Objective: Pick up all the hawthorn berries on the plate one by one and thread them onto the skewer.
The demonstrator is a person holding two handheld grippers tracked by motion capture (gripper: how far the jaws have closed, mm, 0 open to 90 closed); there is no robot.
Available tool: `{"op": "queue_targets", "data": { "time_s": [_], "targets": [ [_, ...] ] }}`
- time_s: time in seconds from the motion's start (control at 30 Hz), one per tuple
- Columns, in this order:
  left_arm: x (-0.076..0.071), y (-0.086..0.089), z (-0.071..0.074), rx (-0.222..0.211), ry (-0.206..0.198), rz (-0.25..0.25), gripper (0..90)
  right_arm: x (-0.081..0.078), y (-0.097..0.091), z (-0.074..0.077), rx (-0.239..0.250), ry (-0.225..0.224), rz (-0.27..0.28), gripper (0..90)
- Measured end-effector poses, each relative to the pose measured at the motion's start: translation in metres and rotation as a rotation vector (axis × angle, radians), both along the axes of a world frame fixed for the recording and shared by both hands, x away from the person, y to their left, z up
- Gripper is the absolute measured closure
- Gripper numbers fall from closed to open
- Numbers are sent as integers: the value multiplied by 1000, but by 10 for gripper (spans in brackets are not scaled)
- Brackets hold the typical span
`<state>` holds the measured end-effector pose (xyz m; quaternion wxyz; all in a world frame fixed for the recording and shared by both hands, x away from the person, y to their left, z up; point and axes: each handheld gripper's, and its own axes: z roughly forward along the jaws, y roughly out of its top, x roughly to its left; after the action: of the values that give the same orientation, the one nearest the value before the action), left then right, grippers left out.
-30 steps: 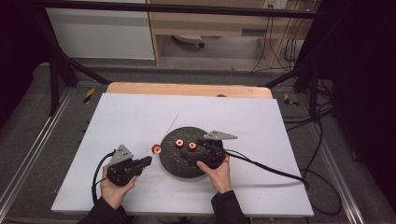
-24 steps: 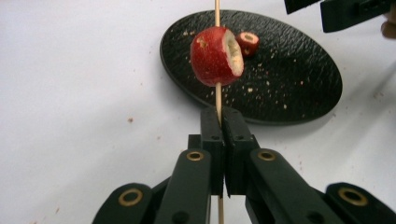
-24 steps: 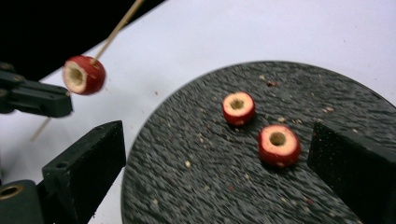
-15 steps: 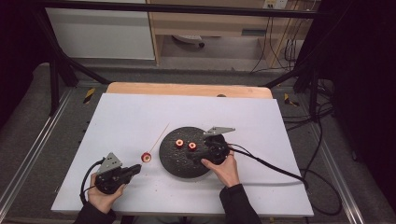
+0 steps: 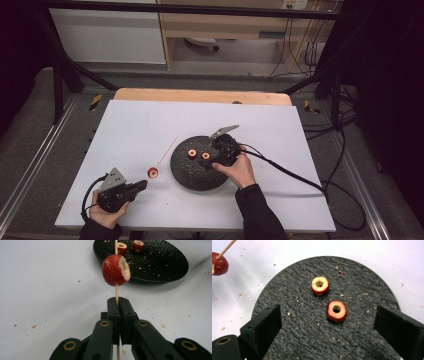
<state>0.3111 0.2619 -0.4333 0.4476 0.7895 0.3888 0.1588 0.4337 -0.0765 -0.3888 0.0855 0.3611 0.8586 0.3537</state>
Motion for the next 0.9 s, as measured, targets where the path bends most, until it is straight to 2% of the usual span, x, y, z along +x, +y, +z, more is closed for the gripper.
{"op": "queue_targets", "data": {
  "time_s": [0.23, 0.57, 0.67, 0.9],
  "targets": [
    [0, 2, -1, 2, 1, 7, 880, 14, 8, 1, -56, 23, 4, 127],
    [0, -1, -1, 4, 6, 2, 880, 31, 14, -12, -98, 107, 8, 270],
    [1, -1, -2, 9, 7, 1, 881, 35, 14, -13, -124, 119, 13, 306],
    [1, 0, -2, 8, 7, 3, 880, 42, 18, -15, -146, 154, 20, 388]
  ]
}}
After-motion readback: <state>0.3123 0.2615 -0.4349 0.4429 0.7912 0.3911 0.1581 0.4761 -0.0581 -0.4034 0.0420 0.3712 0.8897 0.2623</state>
